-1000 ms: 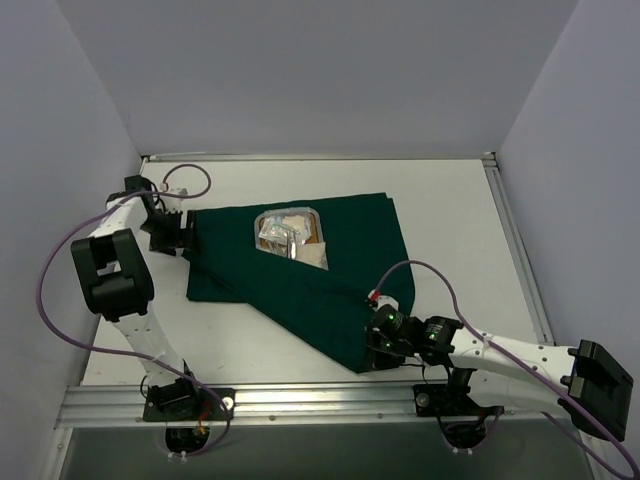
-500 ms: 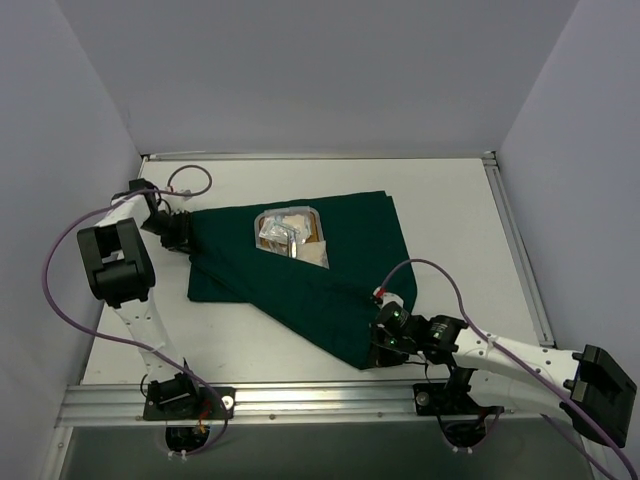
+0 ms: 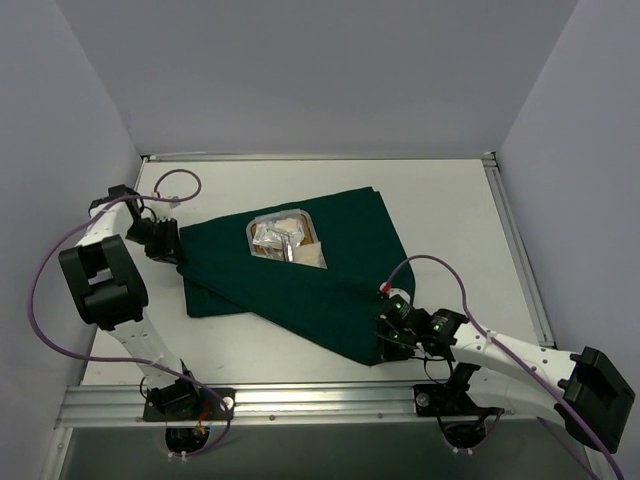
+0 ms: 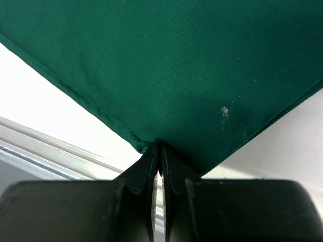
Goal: Open and lay out the surgical kit
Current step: Open the surgical kit at the center of the board, then smooth out the surgical kit at the center of the board.
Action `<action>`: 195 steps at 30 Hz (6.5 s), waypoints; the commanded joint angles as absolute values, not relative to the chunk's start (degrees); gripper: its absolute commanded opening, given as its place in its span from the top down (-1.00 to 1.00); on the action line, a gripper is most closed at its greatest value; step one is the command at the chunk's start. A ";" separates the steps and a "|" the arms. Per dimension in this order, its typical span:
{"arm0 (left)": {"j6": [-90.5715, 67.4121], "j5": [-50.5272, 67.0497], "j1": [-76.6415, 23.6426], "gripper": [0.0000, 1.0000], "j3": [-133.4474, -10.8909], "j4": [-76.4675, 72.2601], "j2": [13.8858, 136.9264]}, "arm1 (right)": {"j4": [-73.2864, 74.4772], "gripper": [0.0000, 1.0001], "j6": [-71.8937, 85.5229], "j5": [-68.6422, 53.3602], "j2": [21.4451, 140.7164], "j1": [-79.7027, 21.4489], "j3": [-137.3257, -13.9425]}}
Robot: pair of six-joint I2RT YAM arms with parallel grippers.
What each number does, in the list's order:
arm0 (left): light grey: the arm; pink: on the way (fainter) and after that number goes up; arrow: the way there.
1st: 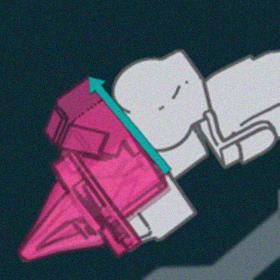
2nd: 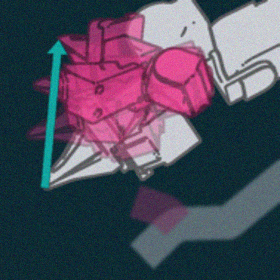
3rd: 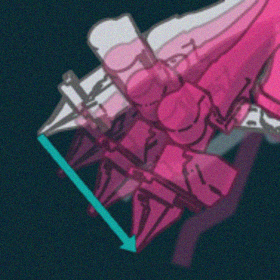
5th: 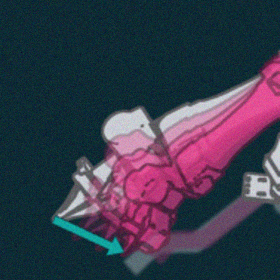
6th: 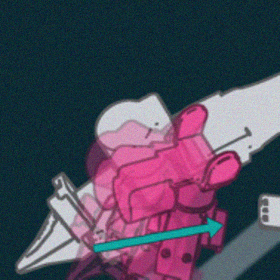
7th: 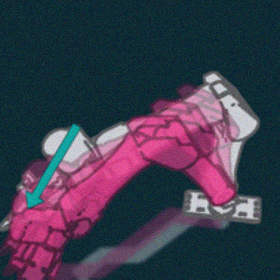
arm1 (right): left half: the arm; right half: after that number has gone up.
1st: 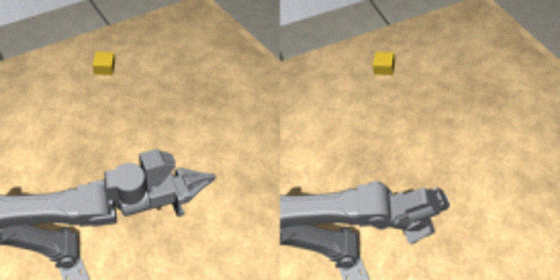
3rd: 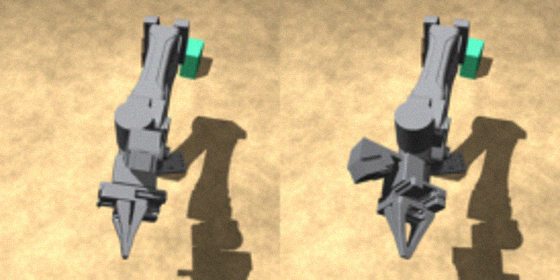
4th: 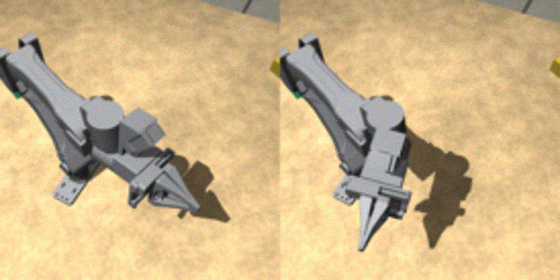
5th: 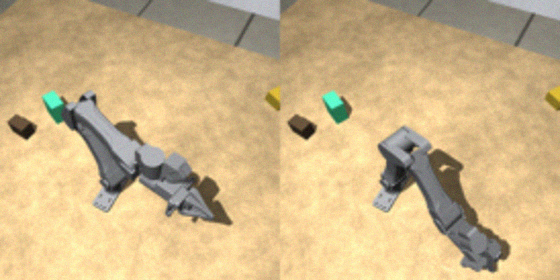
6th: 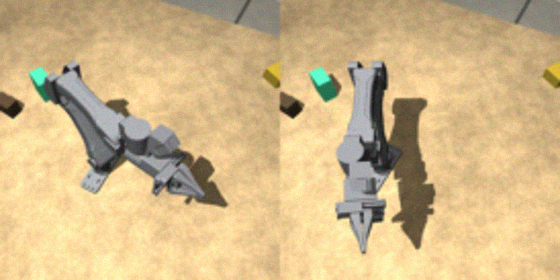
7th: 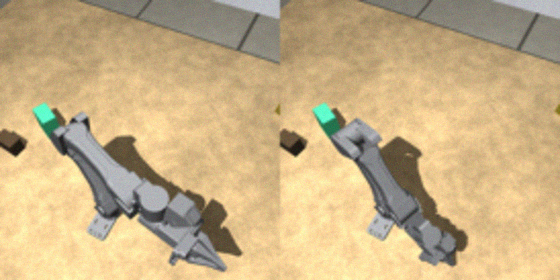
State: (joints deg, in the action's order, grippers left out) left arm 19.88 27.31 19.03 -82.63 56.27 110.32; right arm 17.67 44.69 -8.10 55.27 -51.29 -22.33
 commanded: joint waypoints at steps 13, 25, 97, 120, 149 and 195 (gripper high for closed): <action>28.91 26.98 19.42 0.95 -78.49 65.91 102.41 | 27.68 1.00 46.57 -0.80 51.95 -50.89 -26.80; 46.49 4.16 11.87 0.95 -58.36 83.84 81.84 | 42.45 1.00 54.58 8.70 48.78 -52.29 -35.59; 10.12 11.52 9.31 0.95 -131.51 56.95 140.70 | 1.17 1.00 21.96 -16.43 138.25 -11.96 -106.08; 2.55 -3.87 10.72 0.95 -158.56 43.08 154.95 | -11.95 1.00 45.61 -6.95 155.57 -13.36 -128.94; 23.29 19.51 26.19 -0.58 -82.98 53.97 99.14 | 3.78 -0.14 29.79 5.10 87.03 -24.08 -56.25; 53.61 16.27 36.47 0.95 -60.56 79.26 89.04 | 25.83 1.00 45.70 1.15 62.49 -37.79 -35.24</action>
